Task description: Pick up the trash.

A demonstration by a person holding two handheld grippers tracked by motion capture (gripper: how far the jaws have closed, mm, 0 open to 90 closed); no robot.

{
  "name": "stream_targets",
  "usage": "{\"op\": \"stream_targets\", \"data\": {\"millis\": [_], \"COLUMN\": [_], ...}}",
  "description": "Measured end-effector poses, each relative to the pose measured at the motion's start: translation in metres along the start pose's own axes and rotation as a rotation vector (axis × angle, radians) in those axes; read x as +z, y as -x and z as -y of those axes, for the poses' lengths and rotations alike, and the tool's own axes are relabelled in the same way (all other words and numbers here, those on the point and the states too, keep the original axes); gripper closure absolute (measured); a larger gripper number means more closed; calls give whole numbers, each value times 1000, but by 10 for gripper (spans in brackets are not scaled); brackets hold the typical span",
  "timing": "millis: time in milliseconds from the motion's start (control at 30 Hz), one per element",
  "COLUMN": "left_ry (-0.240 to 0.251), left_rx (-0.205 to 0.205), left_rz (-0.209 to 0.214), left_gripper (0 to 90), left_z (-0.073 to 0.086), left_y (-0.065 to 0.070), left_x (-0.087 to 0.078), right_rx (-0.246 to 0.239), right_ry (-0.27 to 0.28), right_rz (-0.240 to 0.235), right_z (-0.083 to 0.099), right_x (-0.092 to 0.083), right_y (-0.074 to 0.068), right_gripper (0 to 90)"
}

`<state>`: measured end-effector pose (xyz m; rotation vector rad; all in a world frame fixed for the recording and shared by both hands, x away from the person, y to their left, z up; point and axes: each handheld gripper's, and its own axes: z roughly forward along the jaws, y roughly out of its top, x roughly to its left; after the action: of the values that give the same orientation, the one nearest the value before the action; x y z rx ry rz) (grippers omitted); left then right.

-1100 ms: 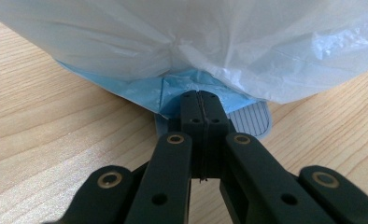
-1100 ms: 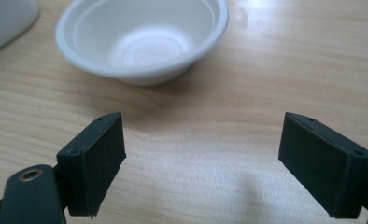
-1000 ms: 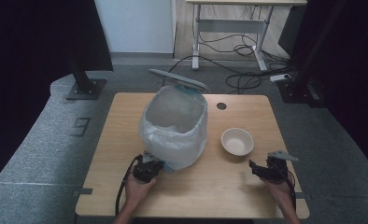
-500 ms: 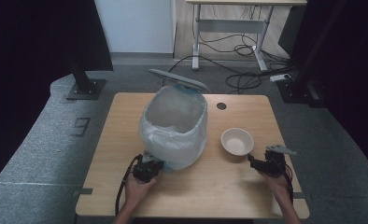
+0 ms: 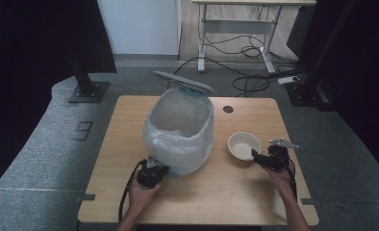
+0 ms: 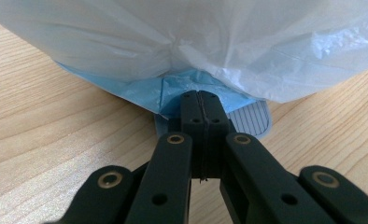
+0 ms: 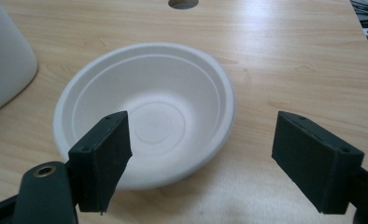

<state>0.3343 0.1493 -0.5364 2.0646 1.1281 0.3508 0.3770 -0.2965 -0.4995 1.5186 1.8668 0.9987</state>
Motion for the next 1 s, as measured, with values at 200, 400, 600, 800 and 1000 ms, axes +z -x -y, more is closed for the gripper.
{"op": "stream_targets", "data": {"millis": [200,400,600,800,1000], "left_ry": [3,3,5,5,5], "left_rx": [2,2,2,5,7], "left_rz": [-1,-1,-1,1,0], "left_gripper": [900,900,900,900,900], "left_z": [0,0,1,0,0], "left_y": [0,0,0,0,0], "left_x": [0,0,0,0,0], "right_rx": [8,15,6,39,80], "right_ry": [-16,-46,-84,-102,-125], "right_rz": [24,43,70,52,-3], "right_z": [-3,0,5,13,18], "right_x": [10,19,28,34,33], "right_y": [5,12,14,20,26], "right_gripper": [200,204,242,327,515]}}
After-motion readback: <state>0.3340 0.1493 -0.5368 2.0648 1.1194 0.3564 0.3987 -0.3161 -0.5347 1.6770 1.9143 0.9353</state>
